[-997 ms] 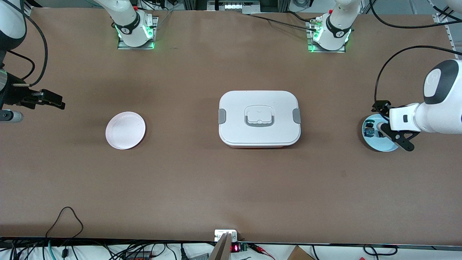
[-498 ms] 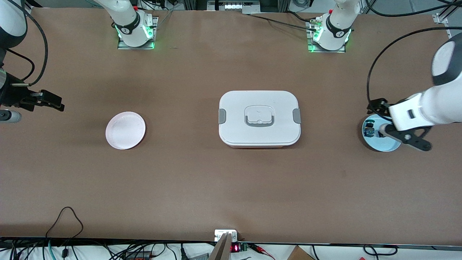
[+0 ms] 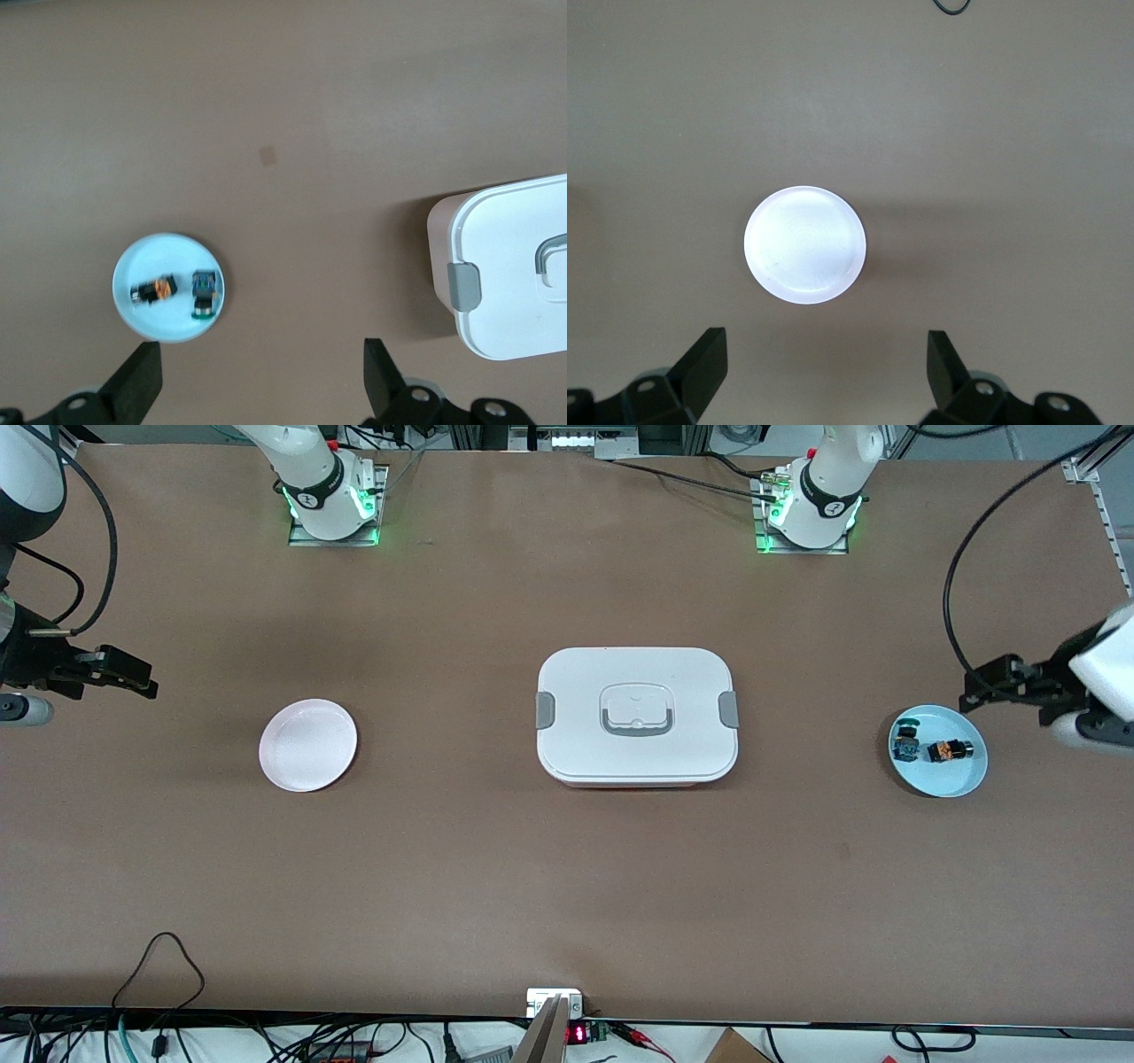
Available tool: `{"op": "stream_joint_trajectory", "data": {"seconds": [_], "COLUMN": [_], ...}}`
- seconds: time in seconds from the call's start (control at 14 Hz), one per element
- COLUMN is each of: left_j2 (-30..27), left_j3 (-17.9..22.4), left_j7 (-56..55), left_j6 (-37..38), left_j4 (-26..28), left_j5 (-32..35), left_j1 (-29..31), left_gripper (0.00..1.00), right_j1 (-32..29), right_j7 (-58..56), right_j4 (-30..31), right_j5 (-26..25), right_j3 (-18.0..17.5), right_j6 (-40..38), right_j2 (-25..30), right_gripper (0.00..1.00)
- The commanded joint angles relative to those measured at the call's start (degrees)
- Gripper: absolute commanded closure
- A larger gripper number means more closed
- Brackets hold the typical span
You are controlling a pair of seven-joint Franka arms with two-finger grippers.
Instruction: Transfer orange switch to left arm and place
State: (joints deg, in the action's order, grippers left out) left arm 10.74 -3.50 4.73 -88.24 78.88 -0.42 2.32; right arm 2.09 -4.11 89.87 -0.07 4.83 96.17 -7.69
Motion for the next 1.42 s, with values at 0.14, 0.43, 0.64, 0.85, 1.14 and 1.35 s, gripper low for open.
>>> {"op": "stream_joint_trajectory", "data": {"seconds": [0.14, 0.43, 0.64, 0.85, 1.14, 1.35], "left_j2": [-13.5, -11.8, -11.6, -11.6, -11.6, -11.4], "left_j3": [6.7, 6.4, 6.3, 6.0, 6.0, 5.4], "left_j7": [-3.1, -2.6, -2.5, -2.5, -2.6, -2.7], "left_j6": [-6.3, -4.9, -4.8, -4.1, -3.5, -3.5], "left_j4": [18.2, 16.5, 16.4, 16.3, 16.2, 15.5], "left_j5": [0.2, 3.5, 3.3, 3.4, 3.4, 3.4], "left_j1": [-6.8, -6.9, -7.2, -7.5, -7.5, -7.6], "left_gripper": [0.00, 0.00, 0.00, 0.00, 0.00, 0.00], "right_j1": [-1.3, -1.3, -0.9, -1.1, -1.2, -1.3], "right_j7": [0.7, 1.4, 1.4, 1.3, 1.3, 1.3], "right_j4": [0.0, 0.3, 0.7, 2.5, 2.4, 2.3], "right_j5": [-0.2, 0.0, -0.4, -0.5, -0.1, 0.0], "right_j3": [-1.1, -1.2, -1.5, -1.4, -1.4, -1.4], "right_j6": [-0.5, -0.3, -0.6, -0.3, -2.0, -2.5], "right_j2": [1.2, 2.1, 2.3, 3.5, 3.7, 3.6], "right_gripper": [0.00, 0.00, 0.00, 0.00, 0.00, 0.00]}}
